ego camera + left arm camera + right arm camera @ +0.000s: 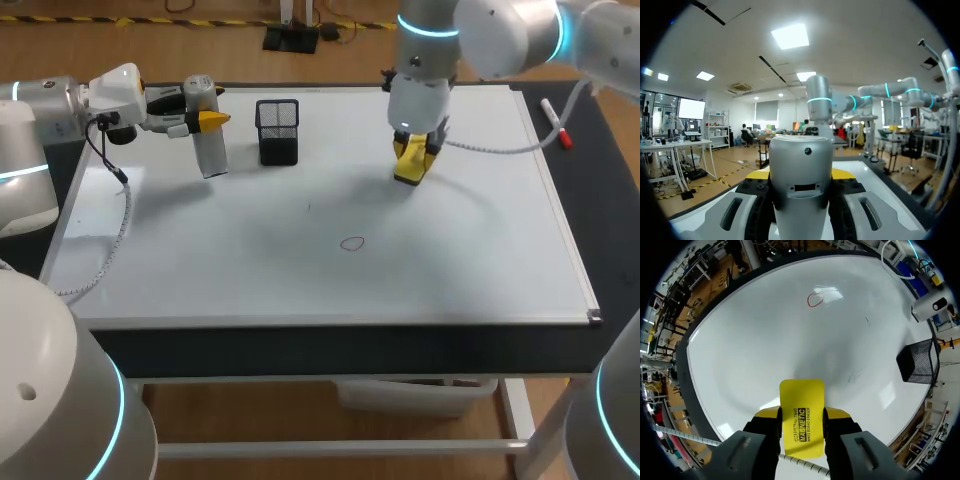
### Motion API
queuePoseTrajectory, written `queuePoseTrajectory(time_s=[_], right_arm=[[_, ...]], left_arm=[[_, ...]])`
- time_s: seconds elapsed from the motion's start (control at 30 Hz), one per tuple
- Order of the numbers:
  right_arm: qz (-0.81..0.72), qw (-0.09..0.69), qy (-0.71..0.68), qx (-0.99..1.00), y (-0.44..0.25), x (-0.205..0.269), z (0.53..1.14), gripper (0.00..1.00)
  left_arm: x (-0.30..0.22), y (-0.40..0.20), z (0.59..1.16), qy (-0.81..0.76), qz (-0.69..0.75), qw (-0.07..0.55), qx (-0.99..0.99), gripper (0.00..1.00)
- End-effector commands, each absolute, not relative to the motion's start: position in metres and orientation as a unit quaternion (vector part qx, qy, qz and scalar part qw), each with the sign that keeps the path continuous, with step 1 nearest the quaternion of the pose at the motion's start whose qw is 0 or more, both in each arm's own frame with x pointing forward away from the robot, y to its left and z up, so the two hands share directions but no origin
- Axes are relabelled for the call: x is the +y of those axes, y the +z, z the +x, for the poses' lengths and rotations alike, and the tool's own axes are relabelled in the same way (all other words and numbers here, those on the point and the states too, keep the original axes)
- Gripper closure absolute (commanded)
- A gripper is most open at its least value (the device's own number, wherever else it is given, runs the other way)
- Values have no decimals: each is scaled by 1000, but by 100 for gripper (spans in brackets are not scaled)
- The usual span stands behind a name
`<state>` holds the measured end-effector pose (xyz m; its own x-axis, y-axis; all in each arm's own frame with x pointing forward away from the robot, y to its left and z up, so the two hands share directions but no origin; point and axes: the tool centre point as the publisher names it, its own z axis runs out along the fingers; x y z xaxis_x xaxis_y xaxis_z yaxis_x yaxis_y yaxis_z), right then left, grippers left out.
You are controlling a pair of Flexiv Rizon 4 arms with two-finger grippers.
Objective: Pick up the inspection probe, press it on each red-marked spot on the whiteboard one by one, put down the probe, pick up the eraser, and wipe off all the red marks.
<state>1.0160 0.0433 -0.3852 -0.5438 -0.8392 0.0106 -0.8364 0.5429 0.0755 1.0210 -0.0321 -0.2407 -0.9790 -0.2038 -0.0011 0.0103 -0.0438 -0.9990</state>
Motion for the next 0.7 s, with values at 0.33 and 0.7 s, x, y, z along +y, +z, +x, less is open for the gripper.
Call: queuePoseTrajectory(time_s=[0.33,0.7], right_arm=[[435,11,-25,-900,-362,-18,1028,100],[406,2,-44,-913,-363,-49,1040,100]], left_arm=[[-31,-239,1021,-718,-70,73,689,100],[-31,-239,1021,-718,-70,73,689,100]])
